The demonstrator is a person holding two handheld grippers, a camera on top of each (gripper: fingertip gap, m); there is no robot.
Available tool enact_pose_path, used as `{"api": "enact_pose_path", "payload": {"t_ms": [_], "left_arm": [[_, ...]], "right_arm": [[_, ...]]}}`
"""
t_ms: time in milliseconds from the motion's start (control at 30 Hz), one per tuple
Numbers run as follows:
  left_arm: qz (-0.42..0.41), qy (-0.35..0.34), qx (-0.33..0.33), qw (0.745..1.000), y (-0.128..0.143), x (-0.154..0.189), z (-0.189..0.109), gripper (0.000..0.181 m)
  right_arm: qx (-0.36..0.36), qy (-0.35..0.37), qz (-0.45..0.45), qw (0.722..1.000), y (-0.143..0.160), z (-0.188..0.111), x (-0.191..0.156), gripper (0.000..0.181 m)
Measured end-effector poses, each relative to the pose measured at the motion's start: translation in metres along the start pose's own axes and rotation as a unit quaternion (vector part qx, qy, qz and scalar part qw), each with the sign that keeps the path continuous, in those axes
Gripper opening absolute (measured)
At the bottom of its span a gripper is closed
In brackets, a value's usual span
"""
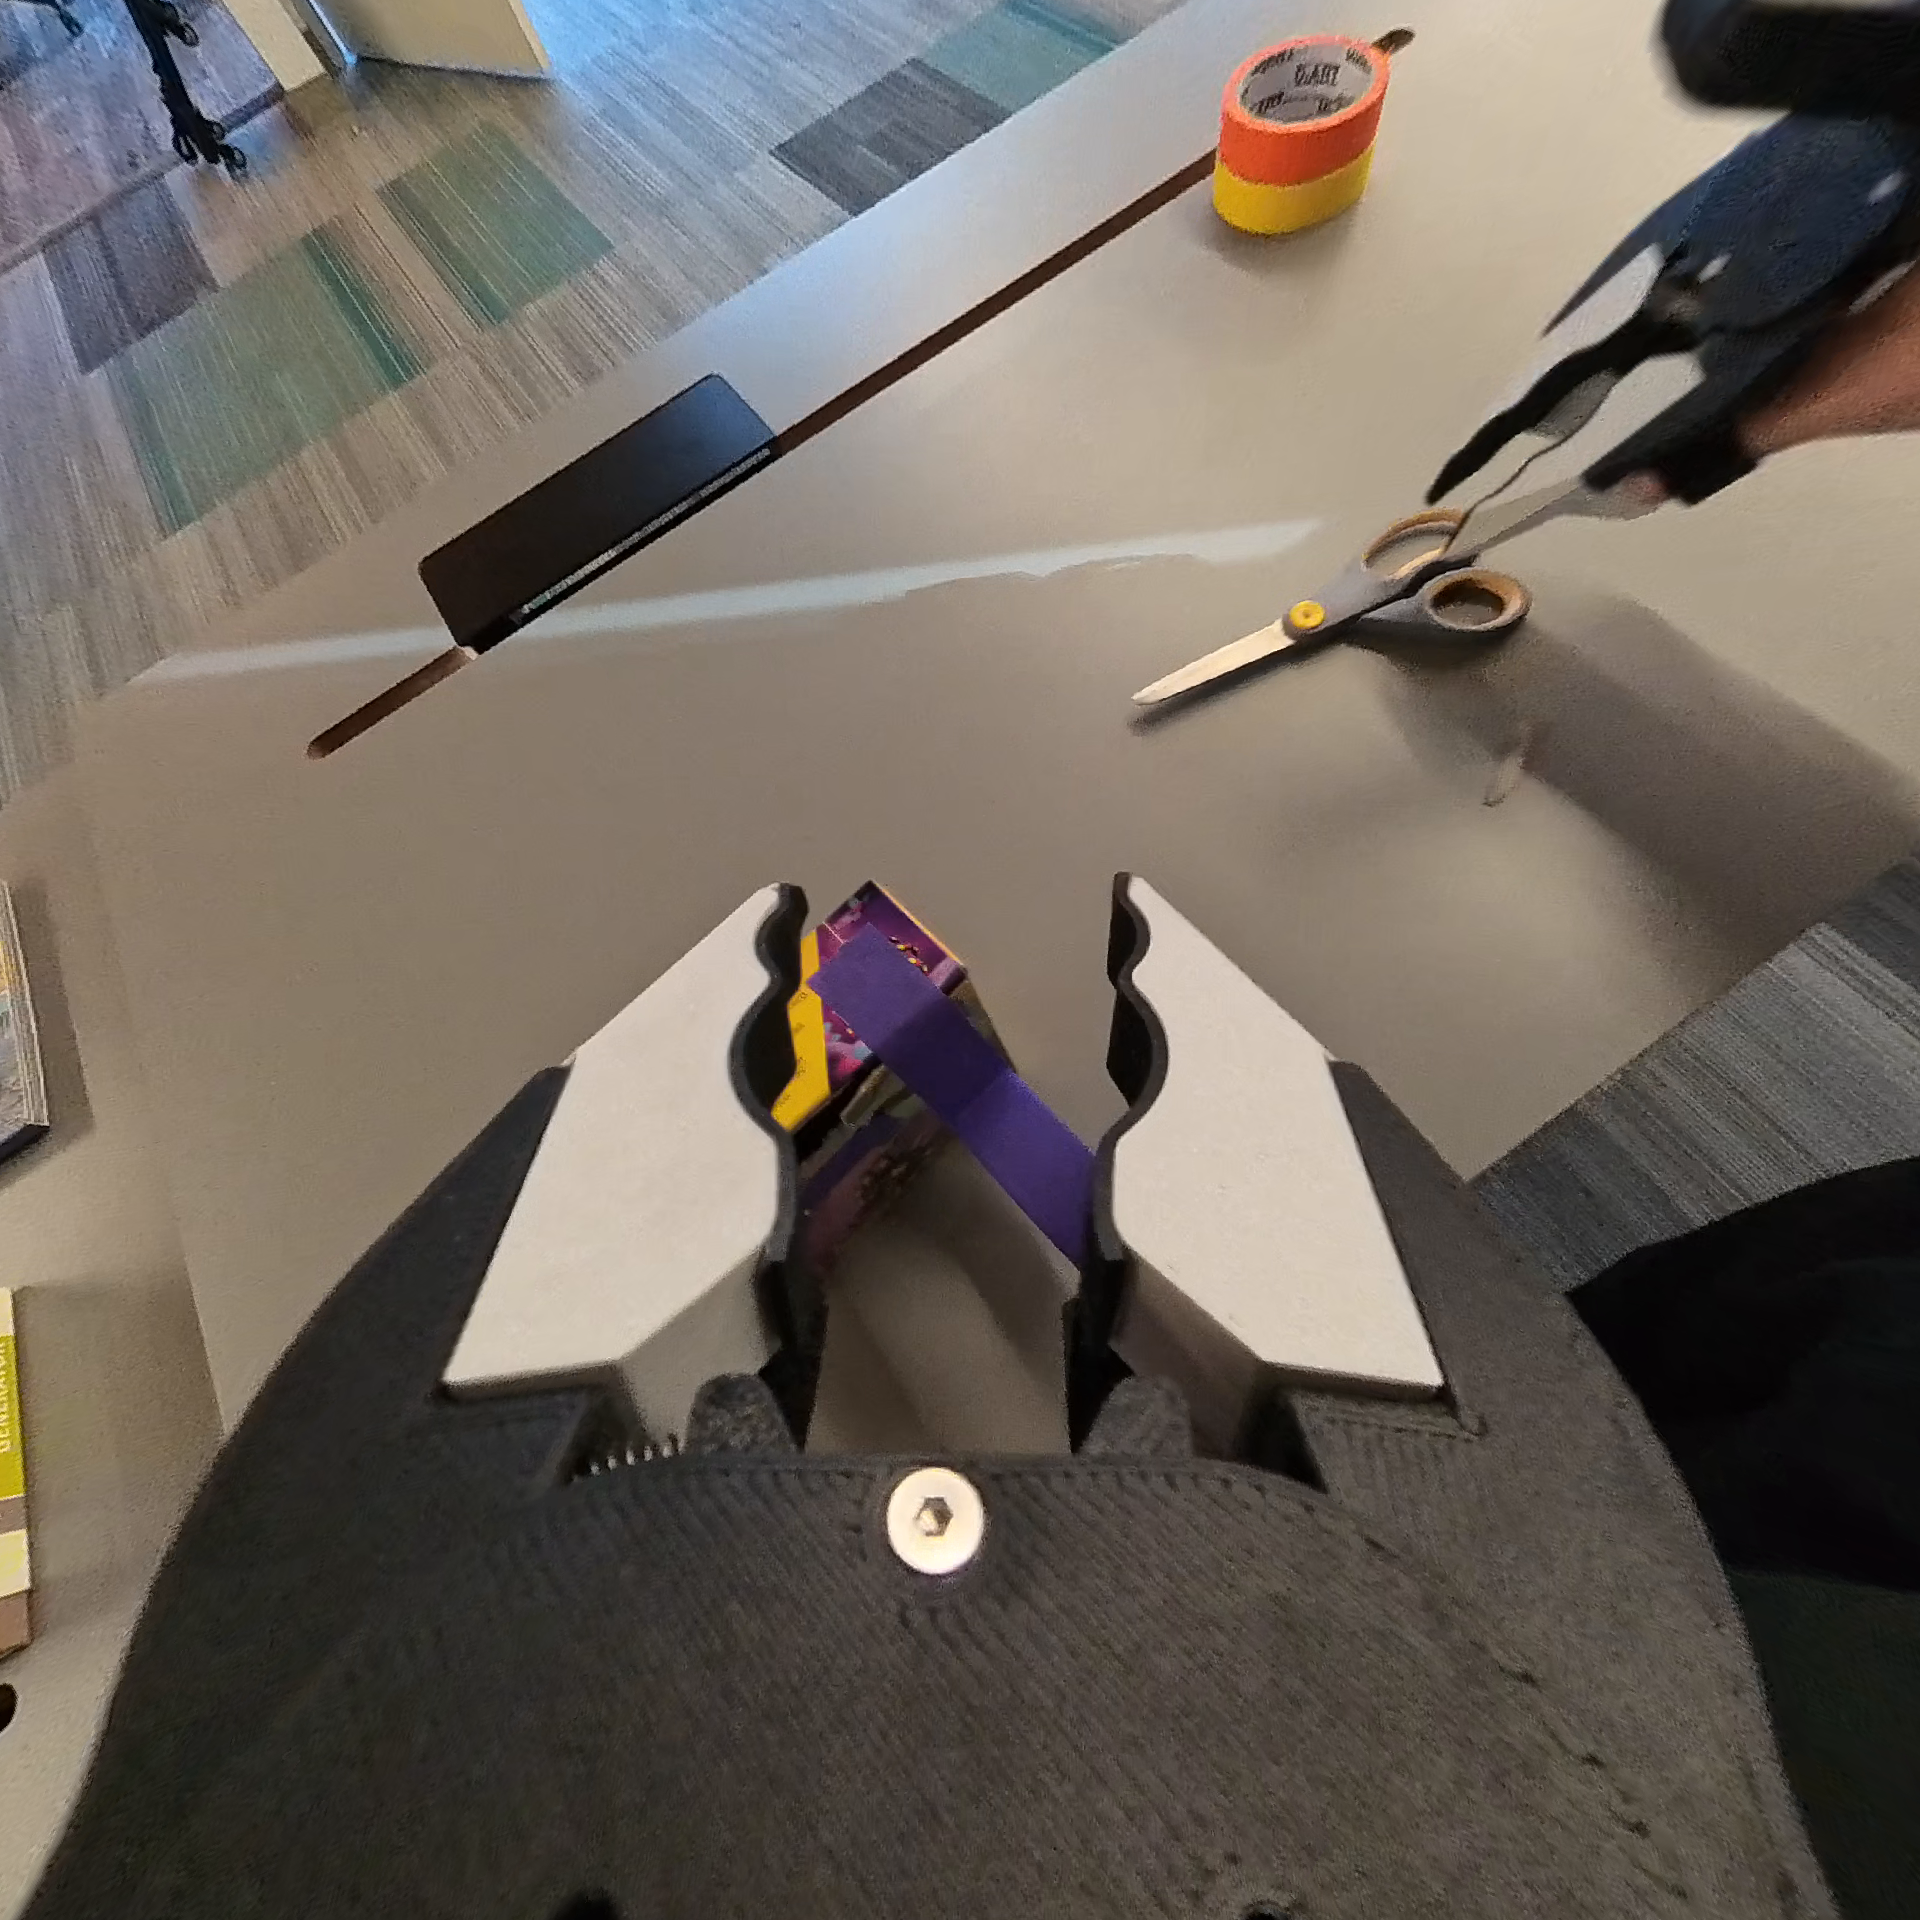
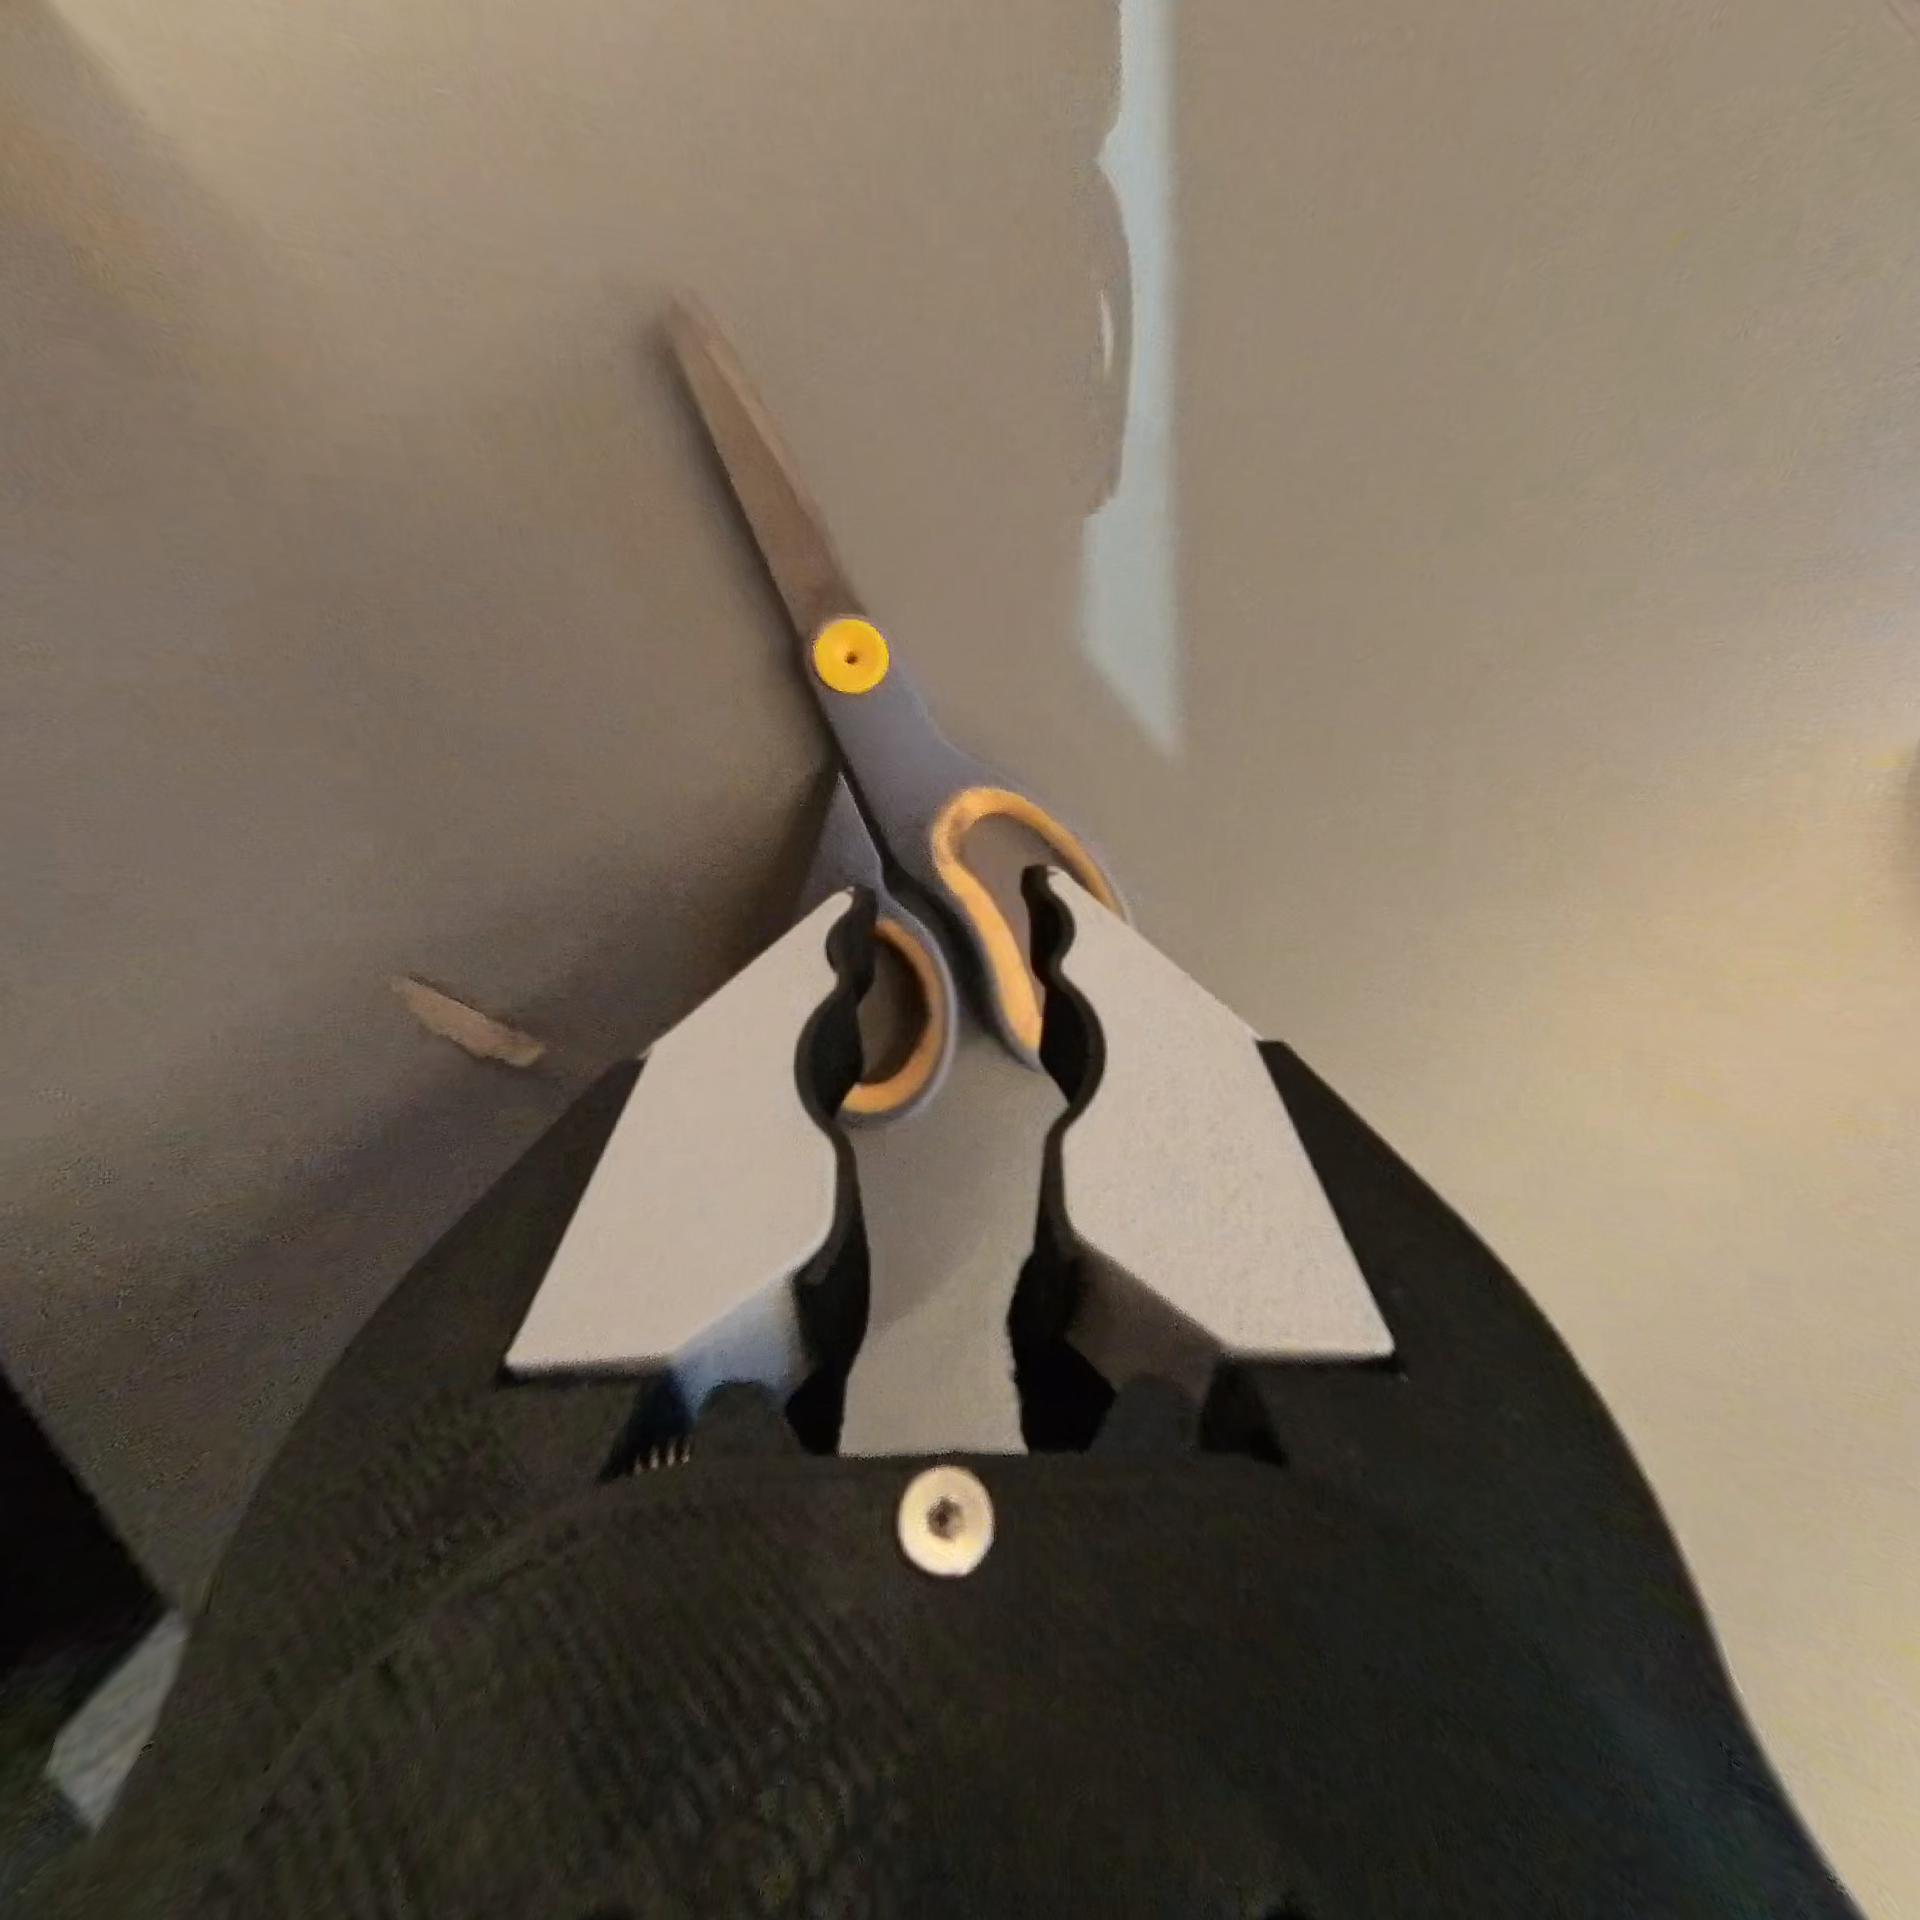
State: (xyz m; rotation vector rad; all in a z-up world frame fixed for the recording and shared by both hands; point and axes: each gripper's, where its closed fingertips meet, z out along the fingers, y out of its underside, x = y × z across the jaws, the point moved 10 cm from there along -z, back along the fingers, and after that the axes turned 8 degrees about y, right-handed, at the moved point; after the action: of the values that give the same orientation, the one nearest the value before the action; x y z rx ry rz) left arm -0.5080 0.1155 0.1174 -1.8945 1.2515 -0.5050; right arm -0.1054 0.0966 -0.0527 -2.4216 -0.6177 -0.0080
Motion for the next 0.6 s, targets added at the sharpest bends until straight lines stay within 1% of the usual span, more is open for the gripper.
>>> {"api": "enact_pose_path", "payload": {"t_ms": [33, 100, 133, 167, 267, 333, 467, 533, 600], "left_arm": [[0.000, 0.001, 0.003, 1.000, -0.001, 0.003, -0.005, 0.058], [-0.001, 0.001, 0.006, 1.000, -0.001, 0.008, -0.013, 0.057], [-0.003, 0.002, 0.009, 1.000, -0.002, 0.011, -0.017, 0.057], [-0.008, 0.004, 0.012, 1.000, -0.002, 0.013, -0.019, 0.057], [-0.045, 0.027, 0.029, 0.998, -0.003, 0.022, -0.020, 0.054], [-0.099, 0.058, 0.032, 0.993, -0.003, 0.029, -0.011, 0.055], [-0.197, 0.150, 0.035, 0.968, -0.007, 0.050, 0.021, 0.058], [-0.211, 0.187, 0.036, 0.959, -0.013, 0.059, 0.035, 0.058], [-0.203, 0.211, 0.031, 0.956, -0.019, 0.067, 0.045, 0.057]], "right_arm": [[-0.013, -0.003, -0.013, 1.000, 0.002, 0.006, 0.000, 0.028], [-0.050, -0.033, -0.025, 0.998, 0.008, 0.019, -0.003, 0.029], [-0.065, -0.026, -0.034, 0.997, 0.011, 0.024, -0.002, 0.037], [-0.074, -0.024, -0.041, 0.996, 0.012, 0.028, -0.001, 0.038], [-0.078, -0.043, -0.011, 0.996, 0.008, 0.032, -0.001, 0.029], [-0.078, -0.058, 0.025, 0.995, 0.006, 0.032, -0.001, 0.025], [-0.047, -0.115, 0.139, 0.983, 0.001, 0.027, -0.010, 0.025], [-0.056, -0.135, 0.184, 0.972, 0.001, 0.026, -0.014, 0.026], [-0.057, -0.120, 0.183, 0.974, 0.002, 0.024, -0.016, 0.026]]}}
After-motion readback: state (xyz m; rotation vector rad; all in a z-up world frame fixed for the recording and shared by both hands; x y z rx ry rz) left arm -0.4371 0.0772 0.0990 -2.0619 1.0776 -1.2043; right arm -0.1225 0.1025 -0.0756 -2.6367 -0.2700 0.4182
